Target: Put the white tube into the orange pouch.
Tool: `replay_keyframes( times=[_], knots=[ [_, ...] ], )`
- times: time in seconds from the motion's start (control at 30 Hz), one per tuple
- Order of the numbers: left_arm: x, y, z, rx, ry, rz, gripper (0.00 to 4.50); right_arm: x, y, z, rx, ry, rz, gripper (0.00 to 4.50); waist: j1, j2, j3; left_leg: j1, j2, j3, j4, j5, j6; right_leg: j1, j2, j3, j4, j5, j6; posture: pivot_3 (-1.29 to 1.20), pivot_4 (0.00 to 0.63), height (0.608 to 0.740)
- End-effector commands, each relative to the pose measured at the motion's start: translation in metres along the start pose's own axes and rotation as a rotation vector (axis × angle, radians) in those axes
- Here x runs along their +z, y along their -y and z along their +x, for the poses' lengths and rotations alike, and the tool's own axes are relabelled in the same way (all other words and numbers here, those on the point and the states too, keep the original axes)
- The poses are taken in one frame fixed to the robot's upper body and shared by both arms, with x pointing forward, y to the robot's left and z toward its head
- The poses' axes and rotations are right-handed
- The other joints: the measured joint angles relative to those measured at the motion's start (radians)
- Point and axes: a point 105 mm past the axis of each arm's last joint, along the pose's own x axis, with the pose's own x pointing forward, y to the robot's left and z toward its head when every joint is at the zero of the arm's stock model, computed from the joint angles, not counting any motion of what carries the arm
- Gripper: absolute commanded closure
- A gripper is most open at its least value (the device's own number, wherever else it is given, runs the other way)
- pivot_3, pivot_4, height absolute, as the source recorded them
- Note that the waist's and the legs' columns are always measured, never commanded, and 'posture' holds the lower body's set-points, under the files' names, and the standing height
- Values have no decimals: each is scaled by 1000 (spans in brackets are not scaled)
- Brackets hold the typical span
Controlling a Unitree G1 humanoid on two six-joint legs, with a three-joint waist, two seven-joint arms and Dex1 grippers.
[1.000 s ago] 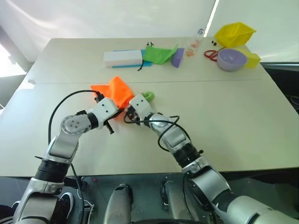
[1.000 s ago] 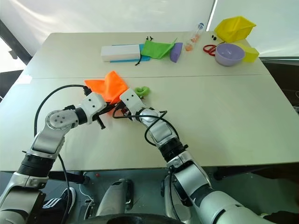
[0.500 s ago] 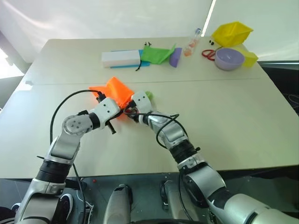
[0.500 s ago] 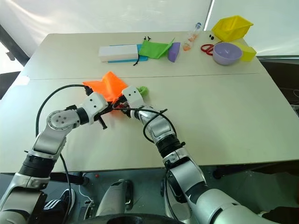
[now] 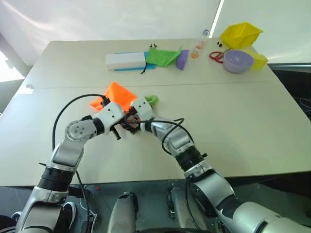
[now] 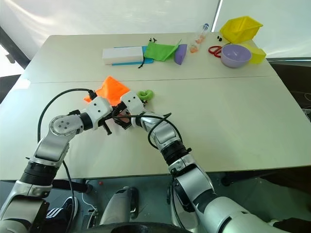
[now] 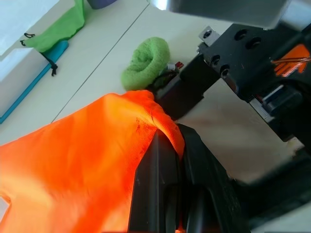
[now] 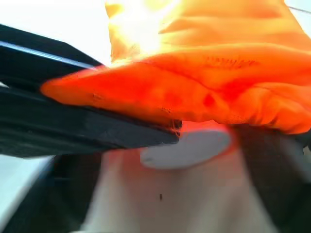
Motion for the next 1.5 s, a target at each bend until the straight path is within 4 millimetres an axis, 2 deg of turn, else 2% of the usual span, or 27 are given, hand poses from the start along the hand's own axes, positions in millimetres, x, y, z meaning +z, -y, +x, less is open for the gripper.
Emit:
replay_keyframes(
  times=[0.03, 0.2, 0.33, 0.4, 0.47, 0.53, 0.6, 0.67, 0.77, 0.9, 1.3, 1.4, 1.5],
  knots=[
    [3, -4, -7, 8, 7, 38, 4500, 22, -8, -13, 67, 85, -43, 66, 0, 0, 0, 0, 0, 0, 0, 0, 0, 0, 0, 0, 0, 0, 0, 0, 150, 740],
    [-5, -7, -16, -4, -16, 53, 4500, 17, -9, -46, 186, 58, -91, 66, 3, 0, 0, 0, 0, 0, 0, 0, 0, 0, -1, 0, 0, 0, 0, 0, 150, 740],
    [-9, -3, -25, -59, -21, 57, 4500, 21, 5, -76, 209, 58, -86, 66, 0, 0, 0, 0, 0, 0, 0, 0, 0, 0, -1, 0, 0, 0, 0, 0, 150, 740],
    [-12, -1, -32, -90, -26, 60, 4500, 21, 16, -87, 193, 53, -104, 66, 0, 0, 0, 1, 0, 0, 0, 0, 0, 0, -1, 0, 0, 0, 0, 0, 150, 740],
    [-15, -2, -36, -103, -33, 71, 4500, 30, 41, -90, 87, 91, -125, 66, 1, 0, 0, 1, 0, 0, 0, 0, 0, 0, -1, 0, 0, 0, -1, 0, 150, 740],
    [-16, -3, -37, -103, -36, 73, 4500, 37, 69, -85, -57, 113, -161, 66, -1, 0, 0, 1, 0, 0, -1, 0, 0, -1, -1, 0, -1, 0, -1, 0, 150, 740],
    [-17, -4, -36, -103, -33, 73, 4500, 41, 81, -79, -121, 129, -181, 66, -2, 0, 0, 1, 0, 1, 0, 0, 0, -1, -1, 0, -1, 0, -1, 0, 150, 740],
    [-16, -4, -34, -102, -27, 72, 4500, 43, 89, -69, -168, 155, -110, 66, -1, 0, 0, 1, 0, 1, -1, 0, 0, -1, -1, 0, -1, 0, -1, 0, 150, 740],
    [-15, 0, -30, -103, -16, 67, 4500, 46, 94, -45, -244, 162, -106, 66, -2, 0, 0, 1, 0, 1, -2, 0, 0, -1, 0, 0, -2, 0, -2, 0, 150, 740],
    [-14, 3, -28, -104, -10, 65, 4500, 43, 97, -25, -309, 138, -81, 66, -1, 0, 0, -2, 0, 1, -3, 0, 0, -3, 0, 0, -2, 0, -1, 0, 150, 740],
    [-13, 4, -27, -91, -6, 58, 4500, 23, 112, -17, -387, 48, -41, 66, -1, 1, 0, -5, 0, 1, -2, 0, 0, -5, 0, 1, -1, 0, 0, 0, 150, 740],
    [-13, 5, -26, -90, -4, 60, 4500, 25, 112, -17, -380, 63, -31, 941, -1, 1, 0, -4, 0, 1, -2, 0, 0, -5, 0, 1, 0, 0, 0, 0, 150, 740],
    [-13, 5, -25, -91, -3, 62, 4500, 26, 112, -17, -371, 74, -12, 2384, 0, 1, 0, -4, 0, 1, -1, 0, 0, -5, 0, 1, 0, 0, 0, 0, 150, 740]
  ],
)
